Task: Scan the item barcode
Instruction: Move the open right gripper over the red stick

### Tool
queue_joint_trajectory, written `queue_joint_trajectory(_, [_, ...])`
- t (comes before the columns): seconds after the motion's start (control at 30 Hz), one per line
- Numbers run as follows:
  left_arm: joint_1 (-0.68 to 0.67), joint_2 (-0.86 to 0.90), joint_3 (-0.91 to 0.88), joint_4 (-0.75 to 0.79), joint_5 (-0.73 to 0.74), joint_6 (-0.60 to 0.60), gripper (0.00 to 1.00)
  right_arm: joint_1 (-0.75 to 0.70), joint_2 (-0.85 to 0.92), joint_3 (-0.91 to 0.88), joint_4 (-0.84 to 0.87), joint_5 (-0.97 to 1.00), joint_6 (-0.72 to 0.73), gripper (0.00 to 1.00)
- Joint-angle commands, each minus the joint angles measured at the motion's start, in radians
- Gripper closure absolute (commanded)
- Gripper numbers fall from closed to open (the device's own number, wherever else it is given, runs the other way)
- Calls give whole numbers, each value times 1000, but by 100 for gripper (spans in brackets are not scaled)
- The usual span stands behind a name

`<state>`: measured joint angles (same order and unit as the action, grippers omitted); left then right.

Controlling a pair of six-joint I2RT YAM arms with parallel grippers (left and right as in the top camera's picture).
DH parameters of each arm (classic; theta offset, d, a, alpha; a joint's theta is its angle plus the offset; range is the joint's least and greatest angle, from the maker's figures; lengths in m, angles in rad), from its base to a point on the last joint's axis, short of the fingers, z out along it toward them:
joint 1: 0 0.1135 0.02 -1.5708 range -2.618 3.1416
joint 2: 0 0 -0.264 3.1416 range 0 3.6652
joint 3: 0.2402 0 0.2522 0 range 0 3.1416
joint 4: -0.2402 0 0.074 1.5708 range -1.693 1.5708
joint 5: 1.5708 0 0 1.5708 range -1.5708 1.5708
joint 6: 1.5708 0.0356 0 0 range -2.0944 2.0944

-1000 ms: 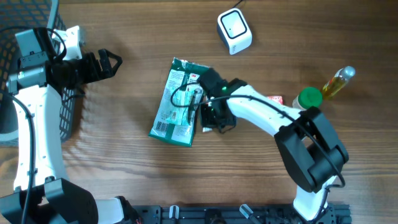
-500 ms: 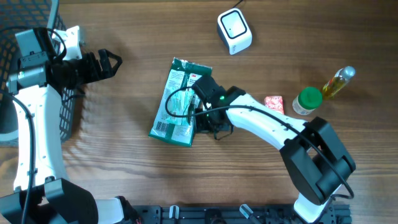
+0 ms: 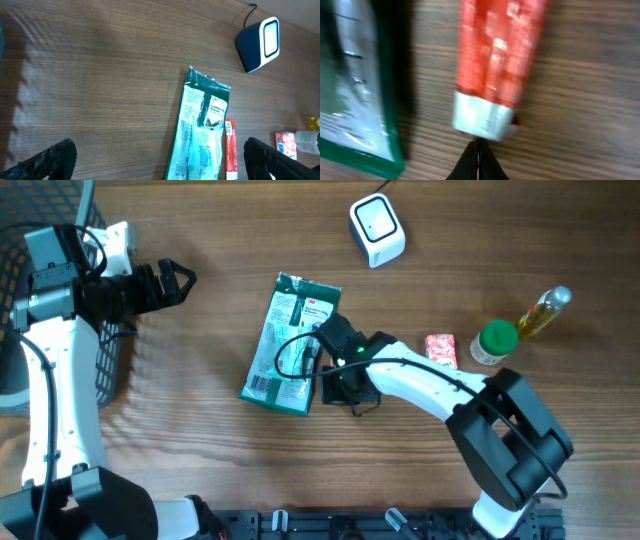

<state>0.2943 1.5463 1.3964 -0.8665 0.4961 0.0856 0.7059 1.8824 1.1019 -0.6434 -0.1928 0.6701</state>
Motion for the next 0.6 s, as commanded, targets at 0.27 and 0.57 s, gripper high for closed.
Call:
queue_joint_trajectory(0.27, [-2,5,5,3,8,15,0,-189,-11,98,-186,-58,-150,96])
queue_joint_trajectory(0.57, [-2,5,5,2,8,15,0,-147,-10,100,-149,-179,-195,96])
